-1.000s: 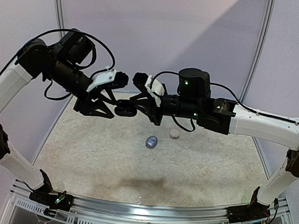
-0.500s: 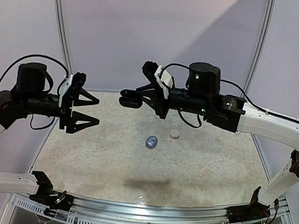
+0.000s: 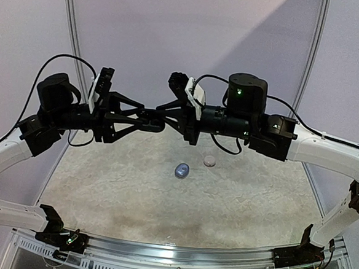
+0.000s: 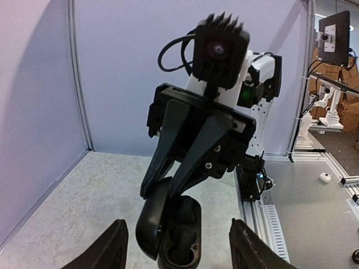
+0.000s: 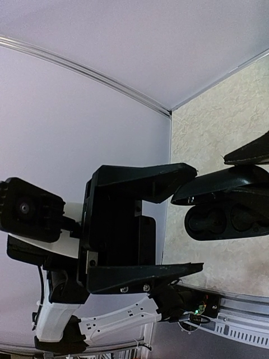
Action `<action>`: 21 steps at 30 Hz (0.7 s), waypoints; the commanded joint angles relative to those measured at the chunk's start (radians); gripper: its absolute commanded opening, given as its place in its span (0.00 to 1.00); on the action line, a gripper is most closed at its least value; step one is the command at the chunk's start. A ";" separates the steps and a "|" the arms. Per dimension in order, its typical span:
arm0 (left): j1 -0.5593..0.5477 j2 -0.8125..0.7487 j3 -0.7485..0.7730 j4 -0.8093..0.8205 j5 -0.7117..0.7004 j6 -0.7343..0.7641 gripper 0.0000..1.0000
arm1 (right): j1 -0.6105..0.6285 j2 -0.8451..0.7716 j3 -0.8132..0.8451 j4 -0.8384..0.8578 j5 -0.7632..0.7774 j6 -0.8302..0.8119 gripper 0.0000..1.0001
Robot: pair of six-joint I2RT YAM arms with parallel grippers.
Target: Insert the wireless bluetooth earbuds into the charging case
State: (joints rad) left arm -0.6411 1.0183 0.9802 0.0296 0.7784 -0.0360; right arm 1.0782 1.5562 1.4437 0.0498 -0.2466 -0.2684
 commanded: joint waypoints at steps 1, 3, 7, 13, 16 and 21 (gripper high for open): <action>-0.002 -0.016 -0.034 0.087 0.058 -0.035 0.67 | 0.003 -0.031 0.027 0.048 -0.007 0.016 0.00; -0.002 -0.018 -0.049 0.087 0.079 -0.034 0.70 | 0.003 -0.033 0.030 0.054 0.000 0.019 0.00; -0.002 -0.019 -0.106 0.117 0.075 -0.054 0.73 | 0.002 -0.034 0.039 0.054 -0.011 0.016 0.00; -0.008 -0.014 -0.122 0.167 0.035 -0.080 0.63 | 0.003 -0.030 0.040 0.056 -0.024 0.021 0.00; -0.014 -0.008 -0.114 0.177 0.045 -0.090 0.52 | 0.003 -0.027 0.040 0.058 -0.021 0.020 0.00; -0.027 -0.001 -0.107 0.187 0.062 -0.091 0.38 | 0.003 -0.020 0.040 0.062 -0.020 0.016 0.00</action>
State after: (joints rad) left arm -0.6514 1.0084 0.8597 0.1864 0.8242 -0.1223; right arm 1.0782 1.5551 1.4521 0.0841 -0.2584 -0.2623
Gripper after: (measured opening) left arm 0.421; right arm 0.109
